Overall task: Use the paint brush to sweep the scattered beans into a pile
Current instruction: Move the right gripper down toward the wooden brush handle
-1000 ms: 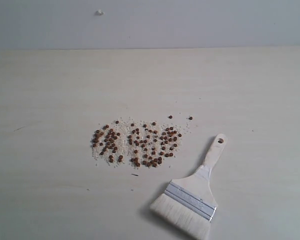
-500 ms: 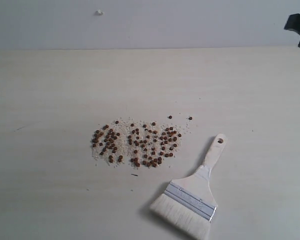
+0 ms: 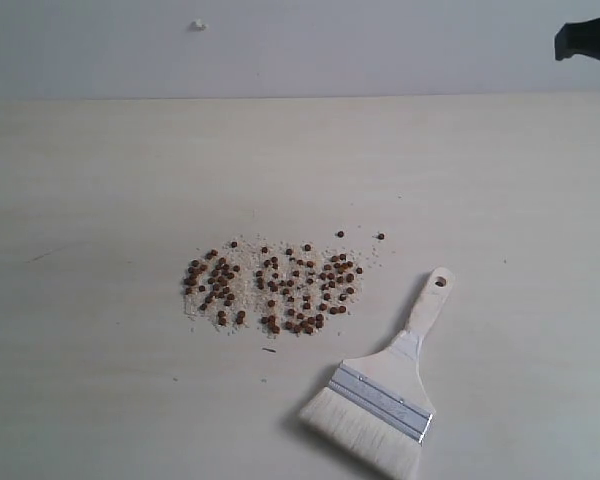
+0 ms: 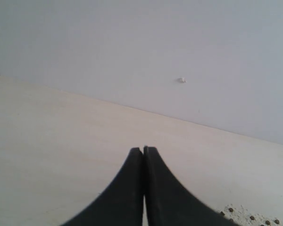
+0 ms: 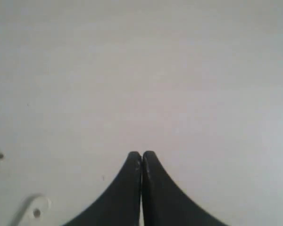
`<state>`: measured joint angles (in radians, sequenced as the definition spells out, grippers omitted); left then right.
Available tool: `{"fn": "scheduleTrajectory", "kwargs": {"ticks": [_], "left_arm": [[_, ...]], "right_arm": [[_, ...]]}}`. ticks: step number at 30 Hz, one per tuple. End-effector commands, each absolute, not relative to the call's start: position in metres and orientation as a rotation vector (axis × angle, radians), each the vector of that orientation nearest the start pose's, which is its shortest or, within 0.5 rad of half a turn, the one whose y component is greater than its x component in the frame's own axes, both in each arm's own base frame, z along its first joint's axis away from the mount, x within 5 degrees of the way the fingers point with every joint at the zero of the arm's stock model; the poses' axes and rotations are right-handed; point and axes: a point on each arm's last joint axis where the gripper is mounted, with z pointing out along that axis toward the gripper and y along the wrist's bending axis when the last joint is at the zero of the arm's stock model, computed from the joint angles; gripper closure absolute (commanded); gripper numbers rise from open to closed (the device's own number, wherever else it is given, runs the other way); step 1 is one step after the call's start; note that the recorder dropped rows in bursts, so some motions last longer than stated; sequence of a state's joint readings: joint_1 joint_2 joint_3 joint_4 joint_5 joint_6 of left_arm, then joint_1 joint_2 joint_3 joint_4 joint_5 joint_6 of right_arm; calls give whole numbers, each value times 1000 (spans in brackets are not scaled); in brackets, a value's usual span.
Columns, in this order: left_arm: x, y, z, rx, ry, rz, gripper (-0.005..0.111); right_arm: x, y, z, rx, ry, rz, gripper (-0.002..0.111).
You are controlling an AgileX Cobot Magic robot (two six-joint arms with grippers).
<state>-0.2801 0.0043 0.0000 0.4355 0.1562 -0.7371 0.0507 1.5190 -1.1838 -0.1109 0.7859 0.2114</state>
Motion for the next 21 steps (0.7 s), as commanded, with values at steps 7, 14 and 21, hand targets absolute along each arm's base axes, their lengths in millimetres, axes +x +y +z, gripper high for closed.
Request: {"fn": "scheduleTrajectory", "kwargs": {"ticks": [7,14,21], "left_arm": [[56,-10,201,-76,1635,-403,107],[56,-10,201,-76,1635,-403,107],[56,-10,201,-76,1635,-403,107]], "right_arm": [[279,23,253,220,2827,133,108],[261,86,239,239,2665,428,108],[270,112,239,-109,2735,377,108]]}}
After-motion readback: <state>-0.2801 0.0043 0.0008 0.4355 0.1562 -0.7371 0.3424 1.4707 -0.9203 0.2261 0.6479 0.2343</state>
